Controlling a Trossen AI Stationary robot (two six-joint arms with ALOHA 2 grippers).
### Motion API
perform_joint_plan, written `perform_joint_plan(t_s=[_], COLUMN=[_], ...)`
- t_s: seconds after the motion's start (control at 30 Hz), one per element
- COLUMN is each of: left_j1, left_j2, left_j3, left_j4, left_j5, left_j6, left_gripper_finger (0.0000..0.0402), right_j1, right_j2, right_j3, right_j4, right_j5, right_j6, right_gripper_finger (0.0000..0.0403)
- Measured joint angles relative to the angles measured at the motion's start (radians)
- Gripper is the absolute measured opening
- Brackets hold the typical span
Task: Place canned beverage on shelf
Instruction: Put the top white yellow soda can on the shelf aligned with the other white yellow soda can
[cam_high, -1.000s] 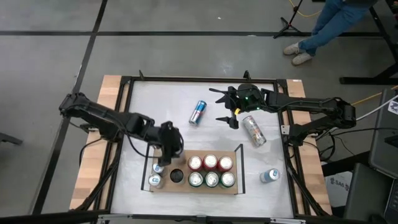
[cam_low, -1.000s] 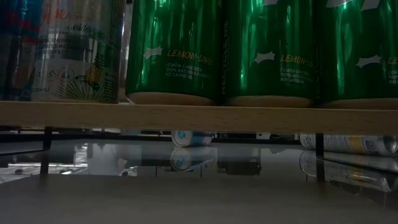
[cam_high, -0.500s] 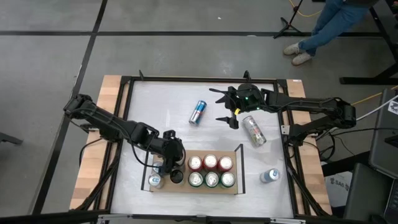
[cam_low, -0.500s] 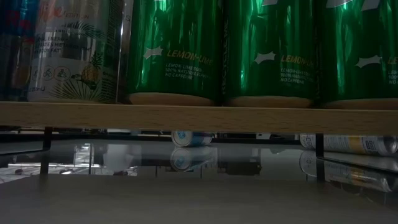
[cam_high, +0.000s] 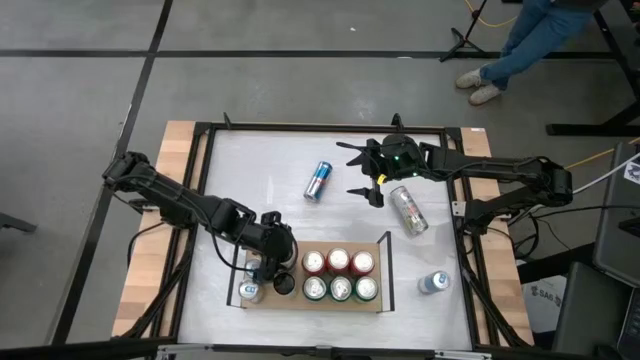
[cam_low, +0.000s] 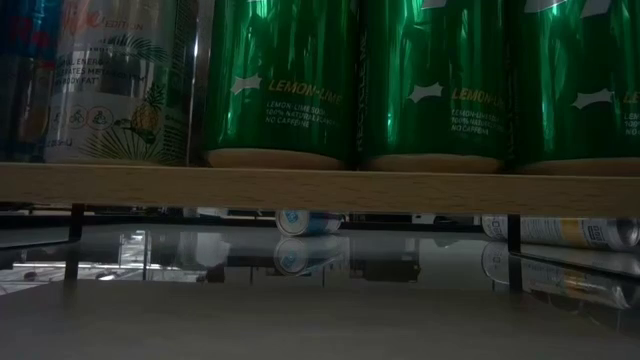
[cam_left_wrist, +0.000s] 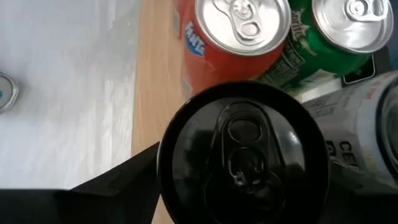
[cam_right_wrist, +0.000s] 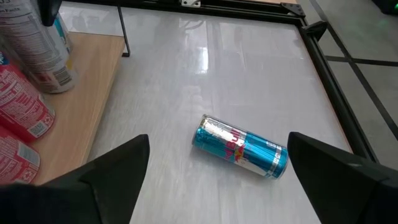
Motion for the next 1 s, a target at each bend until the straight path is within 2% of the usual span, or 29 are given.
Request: perform_joint_plan(t_s=[0.47, 0.77, 1.0], left_j1=[0.002, 0.002, 0.002], left_j2=[0.0, 0.0, -0.002], left_j3=[0.0, 0.0, 0.0], left_j4=[0.003, 0.006, 0.006], left_j5=[-0.005, -0.005, 0.009], left_j6=[0.0, 0.0, 0.0], left_gripper_finger=[0.0288, 0.0337, 0.0338], right_j1=[0.0, 0.0, 0.0], right_j2=[0.0, 0.0, 0.0], right_j3=[0.0, 0.0, 0.0], right_j4=[0.0, 0.0, 0.0], right_j5=[0.0, 0.0, 0.0], right_j6=[0.0, 0.0, 0.0], right_gripper_finger=[0.0372, 0.0372, 0.0372])
